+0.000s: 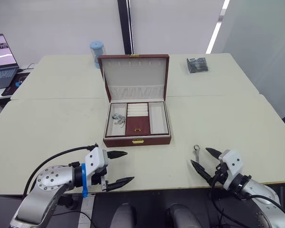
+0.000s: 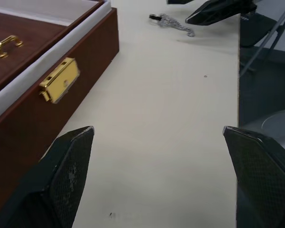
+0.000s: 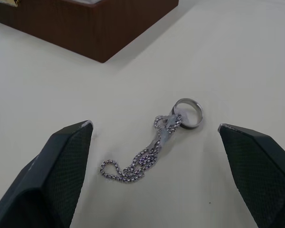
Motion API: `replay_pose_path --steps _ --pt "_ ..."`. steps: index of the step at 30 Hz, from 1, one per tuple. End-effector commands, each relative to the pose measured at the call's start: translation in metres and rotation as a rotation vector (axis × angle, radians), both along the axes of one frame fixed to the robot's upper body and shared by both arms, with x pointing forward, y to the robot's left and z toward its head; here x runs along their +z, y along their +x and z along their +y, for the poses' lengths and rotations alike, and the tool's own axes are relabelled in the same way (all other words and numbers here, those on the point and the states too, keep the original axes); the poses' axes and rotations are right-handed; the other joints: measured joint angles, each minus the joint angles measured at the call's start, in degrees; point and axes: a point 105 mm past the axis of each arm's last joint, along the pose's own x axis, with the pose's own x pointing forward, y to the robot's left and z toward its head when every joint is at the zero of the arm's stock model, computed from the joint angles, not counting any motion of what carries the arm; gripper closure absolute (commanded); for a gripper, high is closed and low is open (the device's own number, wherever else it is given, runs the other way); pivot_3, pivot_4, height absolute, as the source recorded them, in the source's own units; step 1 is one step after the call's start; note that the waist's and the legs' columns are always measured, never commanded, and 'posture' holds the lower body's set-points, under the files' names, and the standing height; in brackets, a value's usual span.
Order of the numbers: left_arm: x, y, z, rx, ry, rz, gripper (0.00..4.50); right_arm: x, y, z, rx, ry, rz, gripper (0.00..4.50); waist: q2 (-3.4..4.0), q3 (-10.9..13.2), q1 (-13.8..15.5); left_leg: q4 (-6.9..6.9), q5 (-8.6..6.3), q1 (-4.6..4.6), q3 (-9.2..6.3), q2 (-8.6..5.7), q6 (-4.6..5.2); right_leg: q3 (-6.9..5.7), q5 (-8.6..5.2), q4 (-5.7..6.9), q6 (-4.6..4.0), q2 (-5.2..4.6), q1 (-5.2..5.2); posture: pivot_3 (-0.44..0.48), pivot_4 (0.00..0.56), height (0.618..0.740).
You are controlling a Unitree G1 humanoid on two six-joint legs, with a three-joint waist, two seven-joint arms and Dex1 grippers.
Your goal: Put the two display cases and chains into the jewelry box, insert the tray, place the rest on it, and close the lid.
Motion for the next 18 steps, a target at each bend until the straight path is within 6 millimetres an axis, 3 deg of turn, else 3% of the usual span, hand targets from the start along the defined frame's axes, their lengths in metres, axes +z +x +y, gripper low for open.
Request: replay_pose_path --steps 1,18 --pt "0.004 -0.007 -0.011 -0.066 -0.006 -0.068 0.0 0.001 0.001 0.005 -0.016 0.006 0.001 0.02 0.0 0.0 0.0 0.0 0.0 0.0 0.01 0.0 0.0 0.01 0.0 0.0 0.0 0.0 0.0 0.0 0.15 0.74" --pt "-0.004 -0.007 -0.013 -0.092 -0.034 -0.177 0.0 -0.036 0.003 -0.005 -0.048 -0.123 0.144 0.02 -0.54 -0.5 0.01 0.03 0.0 0.1 -0.03 0.02 0.0 -0.03 0.0 0.0 0.0 0.04 0.13 0.0 0.15 0.74"
